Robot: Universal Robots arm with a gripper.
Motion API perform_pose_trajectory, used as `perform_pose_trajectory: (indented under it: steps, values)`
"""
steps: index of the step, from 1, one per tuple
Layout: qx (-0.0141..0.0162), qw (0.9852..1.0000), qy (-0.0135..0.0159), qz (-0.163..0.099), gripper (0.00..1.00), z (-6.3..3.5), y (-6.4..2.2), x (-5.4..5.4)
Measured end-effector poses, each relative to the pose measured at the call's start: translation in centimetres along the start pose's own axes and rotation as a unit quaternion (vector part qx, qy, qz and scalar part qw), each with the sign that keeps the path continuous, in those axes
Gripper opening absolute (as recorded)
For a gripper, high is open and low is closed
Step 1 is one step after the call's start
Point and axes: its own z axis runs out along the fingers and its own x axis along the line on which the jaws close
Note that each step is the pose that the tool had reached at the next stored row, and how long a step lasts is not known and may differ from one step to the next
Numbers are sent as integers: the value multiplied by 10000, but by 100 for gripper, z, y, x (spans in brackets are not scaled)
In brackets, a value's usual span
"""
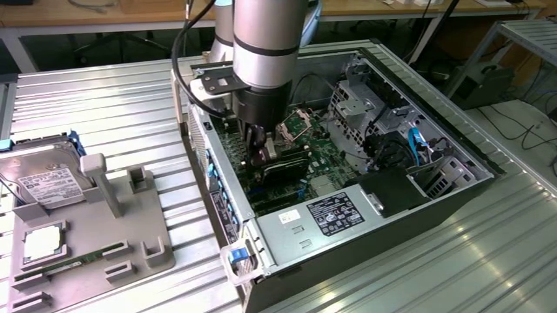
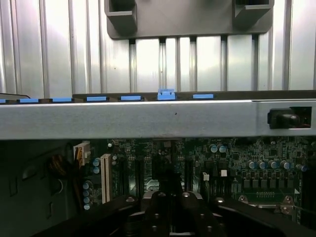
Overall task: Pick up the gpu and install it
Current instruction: 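Press down on the gpu until it lock into place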
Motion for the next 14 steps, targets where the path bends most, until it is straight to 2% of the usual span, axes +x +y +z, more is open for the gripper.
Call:
perform_pose_trajectory:
  steps: [3, 4, 6, 10, 14]
  values:
    - [-9, 10000, 0, 0, 11, -29, 1, 0]
    - [-23, 10000, 0, -1, 11, -41, 1, 1]
    - [-86, 10000, -1, -4, 11, -48, 0, 1]
    - [-346, 9994, 3, -17, 11, -51, 0, 1]
    - [-600, 9982, 7, -30, 11, -51, 0, 1]
